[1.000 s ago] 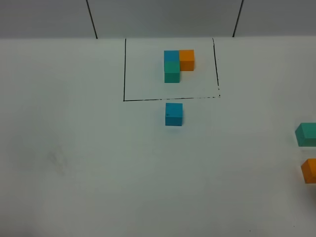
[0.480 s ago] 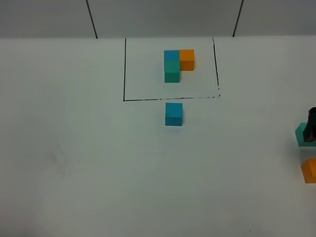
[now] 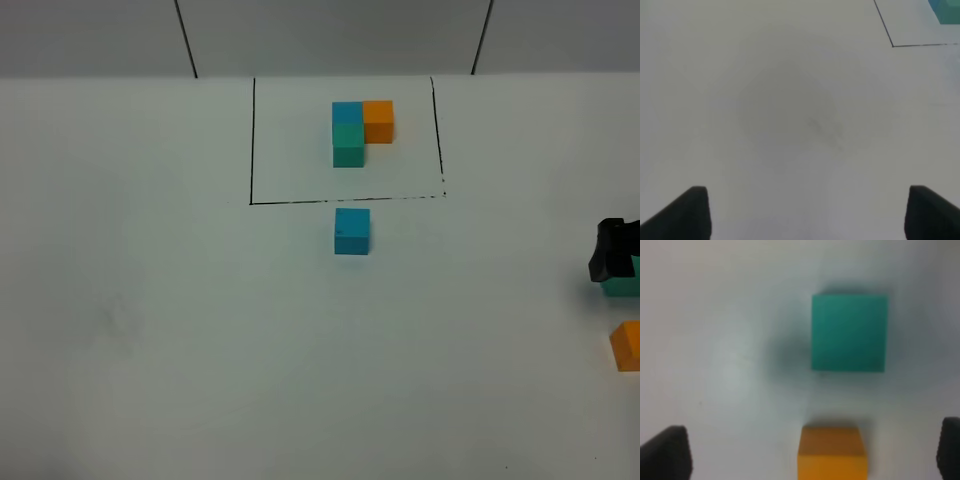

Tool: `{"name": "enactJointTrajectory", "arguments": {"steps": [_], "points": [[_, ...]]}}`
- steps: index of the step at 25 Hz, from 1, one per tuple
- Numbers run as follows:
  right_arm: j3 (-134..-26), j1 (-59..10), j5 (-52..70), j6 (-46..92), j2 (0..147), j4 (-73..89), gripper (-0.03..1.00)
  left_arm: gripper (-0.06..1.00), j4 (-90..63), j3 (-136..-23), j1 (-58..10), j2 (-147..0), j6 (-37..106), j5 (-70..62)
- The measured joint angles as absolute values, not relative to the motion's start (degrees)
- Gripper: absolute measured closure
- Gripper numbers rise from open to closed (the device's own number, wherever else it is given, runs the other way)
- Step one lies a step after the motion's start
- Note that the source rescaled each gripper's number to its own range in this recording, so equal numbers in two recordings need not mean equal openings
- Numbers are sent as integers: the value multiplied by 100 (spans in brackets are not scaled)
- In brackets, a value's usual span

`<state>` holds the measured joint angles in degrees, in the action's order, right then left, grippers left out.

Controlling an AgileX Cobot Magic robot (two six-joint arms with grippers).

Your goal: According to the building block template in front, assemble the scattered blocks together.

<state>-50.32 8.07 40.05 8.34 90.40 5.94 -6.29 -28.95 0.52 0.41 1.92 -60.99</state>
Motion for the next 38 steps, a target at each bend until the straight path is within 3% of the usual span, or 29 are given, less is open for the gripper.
{"name": "enactJointTrajectory", "arguments": {"steps": [10, 18, 21, 24, 25, 27, 28, 34, 38], "points": [[-5771, 865, 3898, 986, 10289, 620, -3, 26, -629, -2895, 52, 41, 192, -6094], [-5818, 1149, 3970, 1136, 10784, 626, 6, 26, -629, -2895, 52, 41, 192, -6094], [-5823, 1154, 3965, 1150, 10840, 659, 17, 26, -629, -2895, 52, 41, 192, -6094], [-5823, 1154, 3954, 1150, 10840, 679, 41, 26, -629, -2895, 52, 41, 192, -6094], [-5823, 1154, 3954, 1150, 10840, 679, 54, 26, -629, -2895, 52, 41, 192, -6094], [-5823, 1154, 3954, 1144, 10840, 679, 91, 26, -629, -2895, 52, 41, 192, -6094], [-5830, 1154, 3961, 1107, 10840, 684, 97, 26, -629, -2895, 52, 41, 192, -6094], [-5842, 956, 4299, 739, 10582, 576, 96, 26, -629, -2895, 52, 41, 192, -6094], [-5863, 60, 4691, -608, 9737, 121, 96, 26, -629, -2895, 52, 41, 192, -6094]]}}
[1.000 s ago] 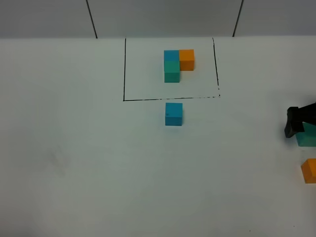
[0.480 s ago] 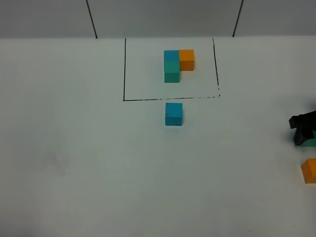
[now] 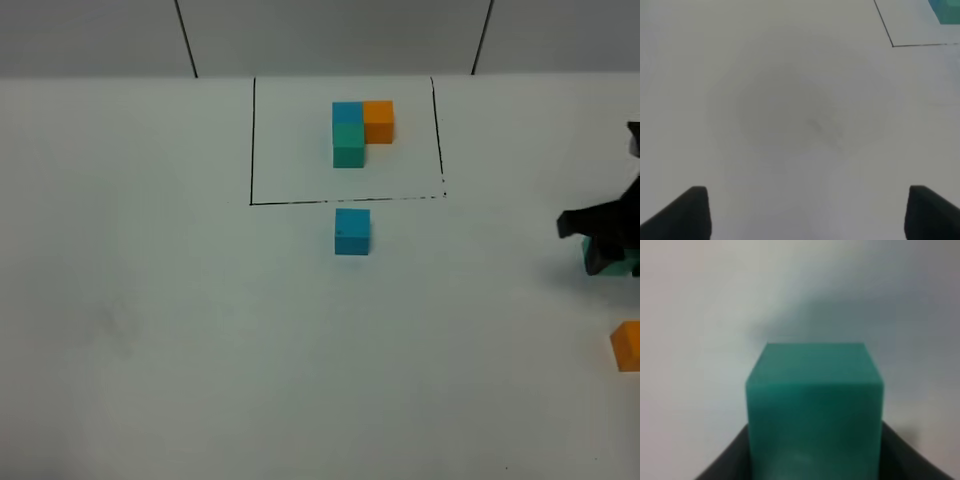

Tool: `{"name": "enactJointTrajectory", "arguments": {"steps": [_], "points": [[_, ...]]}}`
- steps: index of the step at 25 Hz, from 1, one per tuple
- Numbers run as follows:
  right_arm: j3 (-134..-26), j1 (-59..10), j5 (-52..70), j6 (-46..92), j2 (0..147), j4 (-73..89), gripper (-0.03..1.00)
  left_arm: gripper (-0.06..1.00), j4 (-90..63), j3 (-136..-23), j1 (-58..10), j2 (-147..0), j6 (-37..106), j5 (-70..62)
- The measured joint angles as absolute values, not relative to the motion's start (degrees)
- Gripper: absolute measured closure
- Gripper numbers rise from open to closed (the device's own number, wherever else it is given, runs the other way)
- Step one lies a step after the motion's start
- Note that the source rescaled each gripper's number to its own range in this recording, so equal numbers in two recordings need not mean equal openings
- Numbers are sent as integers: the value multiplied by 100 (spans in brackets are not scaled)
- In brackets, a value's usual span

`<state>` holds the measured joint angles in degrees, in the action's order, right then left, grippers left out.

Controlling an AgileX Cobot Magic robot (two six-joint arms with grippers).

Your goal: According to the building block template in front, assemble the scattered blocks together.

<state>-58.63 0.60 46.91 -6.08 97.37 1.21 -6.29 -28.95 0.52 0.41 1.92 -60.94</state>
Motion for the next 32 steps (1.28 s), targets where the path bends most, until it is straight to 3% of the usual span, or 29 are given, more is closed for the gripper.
{"name": "enactJointTrajectory", "arguments": {"steps": [6, 13, 32], "points": [[-5918, -2399, 5223, -3701, 9169, -841, 96, 26, -629, -2895, 52, 41, 192, -6094], [-6741, -3952, 5378, -5167, 10140, -1089, 96, 26, -629, -2895, 52, 41, 192, -6094], [-8829, -4294, 5496, -4960, 12271, -889, 96, 26, -629, -2895, 52, 41, 192, -6094]]}}
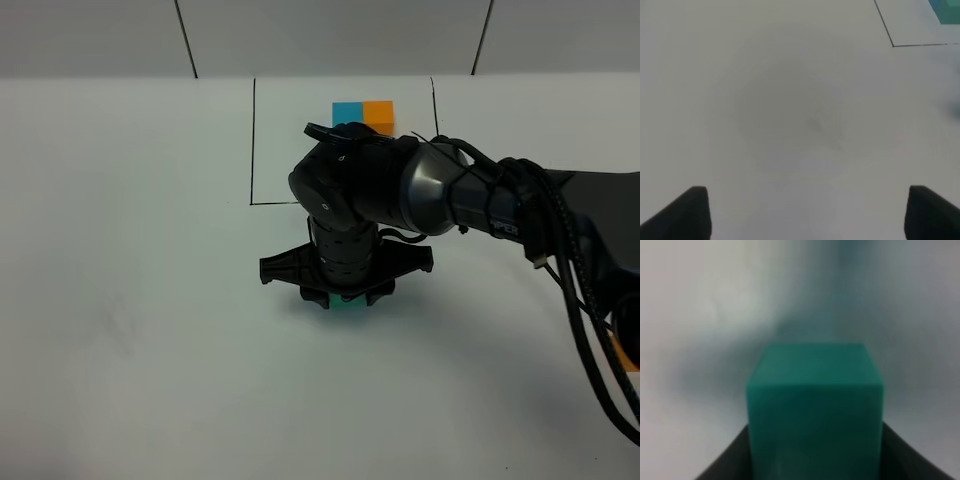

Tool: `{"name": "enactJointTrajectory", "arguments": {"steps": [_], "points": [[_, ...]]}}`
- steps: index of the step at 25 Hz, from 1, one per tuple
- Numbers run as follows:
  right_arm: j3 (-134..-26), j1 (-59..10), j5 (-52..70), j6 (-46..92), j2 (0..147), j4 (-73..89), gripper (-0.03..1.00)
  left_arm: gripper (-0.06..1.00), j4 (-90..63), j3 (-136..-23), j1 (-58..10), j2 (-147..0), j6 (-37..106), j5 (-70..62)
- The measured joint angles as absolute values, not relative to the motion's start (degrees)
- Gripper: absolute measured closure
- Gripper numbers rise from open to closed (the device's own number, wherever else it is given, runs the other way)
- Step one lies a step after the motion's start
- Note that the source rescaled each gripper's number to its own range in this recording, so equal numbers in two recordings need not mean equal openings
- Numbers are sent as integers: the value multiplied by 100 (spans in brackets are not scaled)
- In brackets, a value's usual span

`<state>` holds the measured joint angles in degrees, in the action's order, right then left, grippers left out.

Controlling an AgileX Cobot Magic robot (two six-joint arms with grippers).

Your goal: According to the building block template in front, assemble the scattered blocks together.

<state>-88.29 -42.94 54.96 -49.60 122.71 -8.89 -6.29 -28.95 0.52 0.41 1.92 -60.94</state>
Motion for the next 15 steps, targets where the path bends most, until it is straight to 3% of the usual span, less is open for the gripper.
{"name": "enactJointTrajectory", "arguments": {"steps": [15], "points": [[-9131, -4052, 5414, -4850, 12734, -997, 96, 26, -629, -2895, 52, 41, 192, -6094]]}}
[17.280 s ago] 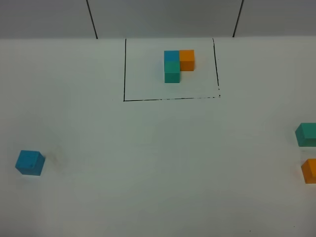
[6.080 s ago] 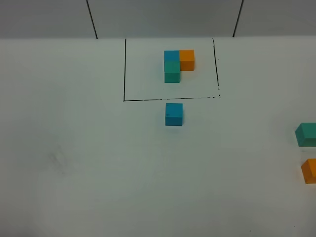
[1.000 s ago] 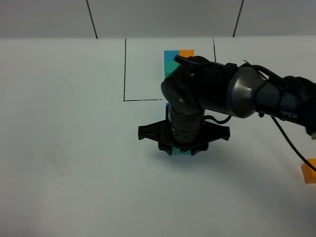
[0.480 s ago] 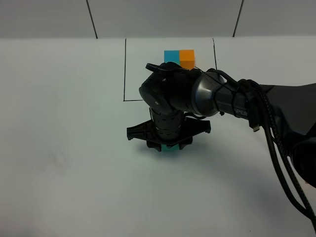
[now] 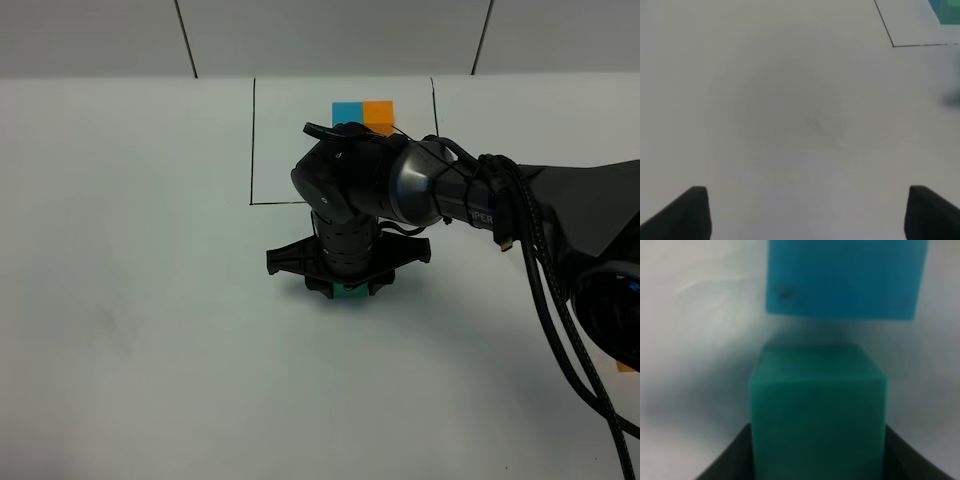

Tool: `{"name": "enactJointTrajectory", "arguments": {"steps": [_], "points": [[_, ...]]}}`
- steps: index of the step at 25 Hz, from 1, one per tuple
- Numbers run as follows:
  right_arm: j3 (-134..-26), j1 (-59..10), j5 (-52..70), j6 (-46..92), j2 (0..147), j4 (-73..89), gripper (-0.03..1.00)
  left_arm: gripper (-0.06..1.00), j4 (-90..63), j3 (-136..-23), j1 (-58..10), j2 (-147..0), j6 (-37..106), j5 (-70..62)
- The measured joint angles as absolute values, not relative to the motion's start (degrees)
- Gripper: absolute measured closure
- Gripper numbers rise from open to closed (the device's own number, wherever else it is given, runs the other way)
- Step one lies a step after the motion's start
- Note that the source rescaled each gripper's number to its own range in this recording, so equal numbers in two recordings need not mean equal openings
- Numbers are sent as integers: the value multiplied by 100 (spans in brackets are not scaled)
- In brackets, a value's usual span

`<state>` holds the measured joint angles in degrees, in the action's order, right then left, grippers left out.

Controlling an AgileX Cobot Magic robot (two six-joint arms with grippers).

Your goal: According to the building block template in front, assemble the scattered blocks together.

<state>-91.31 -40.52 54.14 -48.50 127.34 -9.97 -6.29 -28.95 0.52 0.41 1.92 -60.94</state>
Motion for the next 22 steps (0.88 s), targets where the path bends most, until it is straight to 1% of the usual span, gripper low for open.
{"name": "enactJointTrajectory", "arguments": {"steps": [22], "points": [[-9131, -4047, 5288, -4920, 12744, -1364, 96, 26, -629, -2895, 52, 41, 192, -6094]]}}
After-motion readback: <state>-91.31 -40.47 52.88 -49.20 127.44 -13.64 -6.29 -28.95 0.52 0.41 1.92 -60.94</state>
